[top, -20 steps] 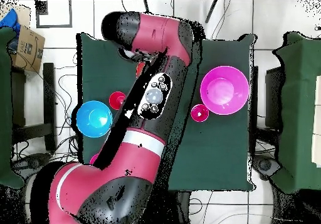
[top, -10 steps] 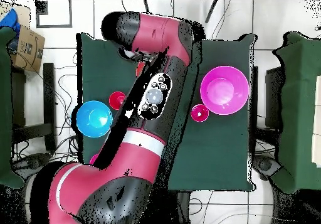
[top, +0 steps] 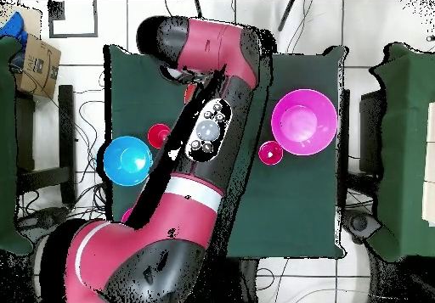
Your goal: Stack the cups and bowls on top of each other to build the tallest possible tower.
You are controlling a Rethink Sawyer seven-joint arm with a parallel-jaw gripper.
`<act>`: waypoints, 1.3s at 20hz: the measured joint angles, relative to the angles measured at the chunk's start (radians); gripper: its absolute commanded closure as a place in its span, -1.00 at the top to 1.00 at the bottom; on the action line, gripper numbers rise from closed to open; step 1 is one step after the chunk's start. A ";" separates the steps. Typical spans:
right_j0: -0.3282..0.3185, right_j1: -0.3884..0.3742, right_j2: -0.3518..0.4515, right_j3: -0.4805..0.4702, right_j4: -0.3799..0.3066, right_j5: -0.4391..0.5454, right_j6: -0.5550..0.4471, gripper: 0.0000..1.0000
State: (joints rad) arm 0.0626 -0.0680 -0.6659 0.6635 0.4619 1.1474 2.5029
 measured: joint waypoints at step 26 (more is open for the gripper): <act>0.026 -0.015 0.000 0.042 -0.003 -0.076 0.000 -1.00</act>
State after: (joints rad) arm 0.0887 -0.0833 -0.6659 0.7053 0.4590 1.0717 2.5029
